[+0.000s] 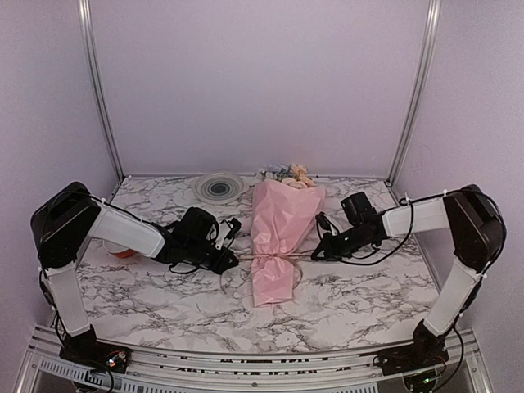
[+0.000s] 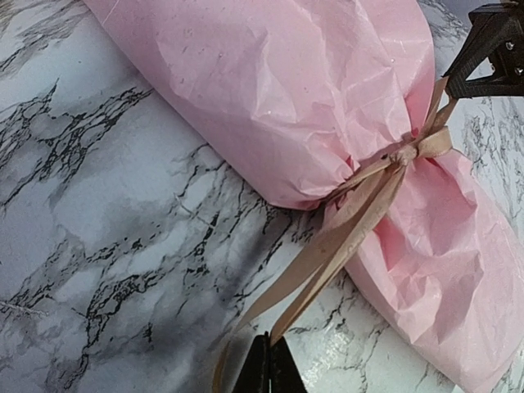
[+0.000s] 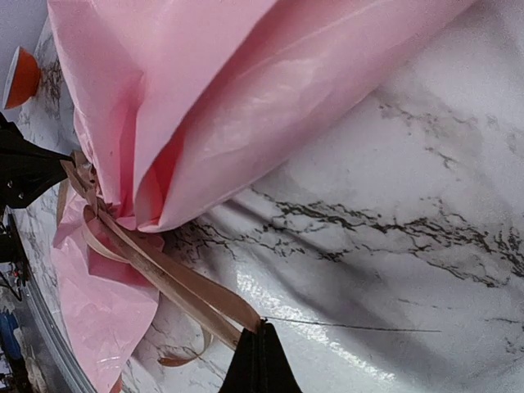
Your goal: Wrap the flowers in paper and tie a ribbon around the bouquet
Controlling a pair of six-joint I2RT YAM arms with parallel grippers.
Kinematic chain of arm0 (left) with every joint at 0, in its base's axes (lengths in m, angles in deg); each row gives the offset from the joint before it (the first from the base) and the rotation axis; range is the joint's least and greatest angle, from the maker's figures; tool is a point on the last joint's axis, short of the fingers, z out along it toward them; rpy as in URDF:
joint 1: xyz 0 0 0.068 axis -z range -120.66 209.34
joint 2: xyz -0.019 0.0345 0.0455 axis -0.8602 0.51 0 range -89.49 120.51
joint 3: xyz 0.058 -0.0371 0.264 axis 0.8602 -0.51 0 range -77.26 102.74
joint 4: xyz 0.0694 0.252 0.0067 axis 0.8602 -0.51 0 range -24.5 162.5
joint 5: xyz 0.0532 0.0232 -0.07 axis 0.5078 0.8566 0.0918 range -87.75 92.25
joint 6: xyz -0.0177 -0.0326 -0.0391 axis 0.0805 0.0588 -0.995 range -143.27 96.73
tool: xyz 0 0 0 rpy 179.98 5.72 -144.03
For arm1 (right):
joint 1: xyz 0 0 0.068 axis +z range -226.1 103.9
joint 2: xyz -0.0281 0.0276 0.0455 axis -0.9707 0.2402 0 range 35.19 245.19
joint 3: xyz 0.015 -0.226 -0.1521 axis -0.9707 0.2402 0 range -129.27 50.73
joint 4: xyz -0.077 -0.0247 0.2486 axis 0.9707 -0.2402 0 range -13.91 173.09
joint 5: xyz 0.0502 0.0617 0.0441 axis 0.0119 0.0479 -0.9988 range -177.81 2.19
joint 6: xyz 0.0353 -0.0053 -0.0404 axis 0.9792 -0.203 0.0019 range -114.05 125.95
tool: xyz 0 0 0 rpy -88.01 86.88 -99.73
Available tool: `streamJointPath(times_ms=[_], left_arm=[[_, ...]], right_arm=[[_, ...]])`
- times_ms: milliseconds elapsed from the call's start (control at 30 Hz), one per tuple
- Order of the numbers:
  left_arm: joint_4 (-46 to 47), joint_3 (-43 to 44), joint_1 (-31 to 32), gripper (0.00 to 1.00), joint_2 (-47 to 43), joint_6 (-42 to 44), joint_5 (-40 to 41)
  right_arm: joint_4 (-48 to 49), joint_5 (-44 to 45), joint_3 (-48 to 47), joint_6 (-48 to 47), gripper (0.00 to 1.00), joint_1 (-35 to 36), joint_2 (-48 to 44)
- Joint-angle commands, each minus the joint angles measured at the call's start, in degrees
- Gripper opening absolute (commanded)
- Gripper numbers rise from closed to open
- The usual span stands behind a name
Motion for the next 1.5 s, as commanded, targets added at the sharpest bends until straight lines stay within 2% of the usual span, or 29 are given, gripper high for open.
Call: streamJointPath(times_ms=[0, 300, 467, 567, 900, 1133, 1300, 1467], left_arm=[[-4.02, -0.88, -1.43, 0.00, 1.02, -1.60, 2.16], [-4.14, -1.12, -1.82, 0.00, 1.86, -0.79, 2.23], [-6.45, -1.13, -2.09, 0.00, 2.17, -0.41, 5.80], [-9.73, 0.00, -2.31, 0.00, 3.33, -0.07, 7.03], [-10.06, -0.81, -2.86, 0.00, 3.38, 0.62, 7.96], [-10.15, -0.56, -2.55, 0.00, 2.96, 0.99, 7.10], [-9.89, -1.68, -2.41, 0.00, 2.43, 1.59, 9.86], [-10.17, -1.73, -2.30, 0.00, 2.29, 1.76, 8.10]], right_arm=[[1.21, 1.89, 2.91, 1.63, 0.00, -3.89, -1.28], [2.19, 3.38, 7.31, 2.21, 0.00, -8.51, -1.33], [2.84, 4.50, 8.65, 2.77, 0.00, -11.30, -1.36], [2.25, 4.68, 8.53, 1.94, 0.00, -11.65, -0.88], [1.59, 5.86, 8.62, 1.43, 0.00, -12.18, -0.75], [2.03, 3.03, 8.35, 0.70, 0.00, -12.52, 0.30], [1.70, 3.77, 8.44, 0.24, 0.00, -13.38, -0.26], [2.68, -0.26, 9.49, -1.65, 0.00, -14.85, 0.99]])
